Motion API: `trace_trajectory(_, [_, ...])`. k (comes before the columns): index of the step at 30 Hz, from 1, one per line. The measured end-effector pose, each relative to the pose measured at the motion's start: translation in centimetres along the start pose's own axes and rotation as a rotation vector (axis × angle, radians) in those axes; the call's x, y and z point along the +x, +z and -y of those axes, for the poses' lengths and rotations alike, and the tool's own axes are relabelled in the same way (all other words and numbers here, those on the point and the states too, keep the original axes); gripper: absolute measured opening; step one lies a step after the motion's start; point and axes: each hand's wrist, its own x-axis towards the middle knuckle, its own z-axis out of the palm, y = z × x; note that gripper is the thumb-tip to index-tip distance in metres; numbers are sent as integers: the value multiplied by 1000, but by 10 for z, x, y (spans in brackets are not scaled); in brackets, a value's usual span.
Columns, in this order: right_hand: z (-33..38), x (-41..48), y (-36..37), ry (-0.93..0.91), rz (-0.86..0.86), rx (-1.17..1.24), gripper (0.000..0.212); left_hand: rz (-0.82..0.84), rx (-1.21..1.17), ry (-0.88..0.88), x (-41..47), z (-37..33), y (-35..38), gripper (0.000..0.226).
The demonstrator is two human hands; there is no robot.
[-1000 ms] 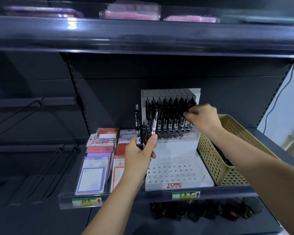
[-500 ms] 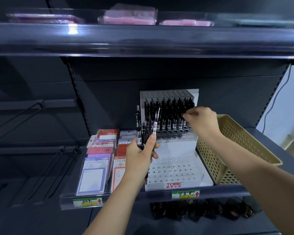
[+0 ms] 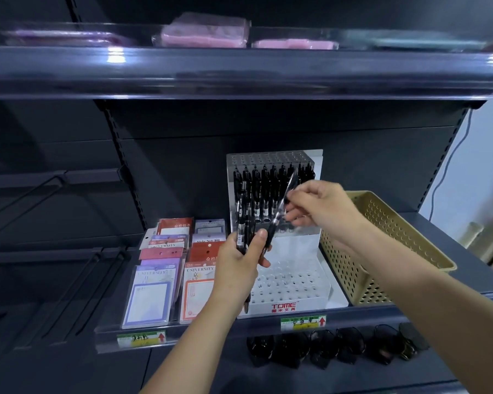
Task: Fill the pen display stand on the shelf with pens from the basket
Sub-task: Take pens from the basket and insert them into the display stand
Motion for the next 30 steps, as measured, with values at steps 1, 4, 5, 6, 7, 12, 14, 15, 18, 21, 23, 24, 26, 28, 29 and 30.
trace_trajectory(1, [2,2,-6,-17,-42,1,7,-14,2,-6,1,1,-1,16])
trace_trajectory(4, [8,13,-26,-116,-241,-56,3,-55,39,-28,4,6,-4,21])
trace_trajectory(5, [8,16,-31,-156,-311,-97,6,-57,51,-35,5,8,-4,23])
trace_trajectory(6, [7,20,-35,-187,-366,-142,6,-56,58,-37,6,9,-5,24])
trace_trajectory(7, [5,22,-37,-206,-398,-183,5,-53,69,-34,6,11,-5,25])
trace_trajectory(12, [-9,31,-36,-244,-405,-325,8,-48,92,-25,9,13,-4,59])
trace_trajectory(14, [-13,36,-34,-261,-416,-351,9,-53,85,-33,9,13,-4,71])
trace_trajectory(15, [-14,39,-33,-264,-418,-358,9,-57,73,-36,9,13,-5,72])
trace_trajectory(18, [-19,47,-29,-254,-402,-391,9,-53,11,-29,8,10,-6,53])
trace_trajectory(21, [-26,54,-26,-232,-367,-467,12,-41,-46,-27,7,8,-6,35])
trace_trajectory(23, [-30,58,-25,-214,-344,-528,13,-38,-72,-32,8,9,-7,33])
trace_trajectory(24, [-33,60,-24,-207,-331,-564,14,-36,-80,-34,9,10,-7,31])
trace_trajectory(26, [-37,63,-22,-187,-301,-620,16,-30,-95,-42,8,10,-7,29])
trace_trajectory(28, [-42,64,-21,-170,-284,-633,17,-20,-105,-45,8,10,-7,27])
trace_trajectory(29, [-43,64,-21,-165,-282,-628,18,-16,-101,-44,8,10,-7,26])
trace_trajectory(30, [-44,65,-20,-162,-284,-621,18,-13,-91,-40,8,10,-7,26])
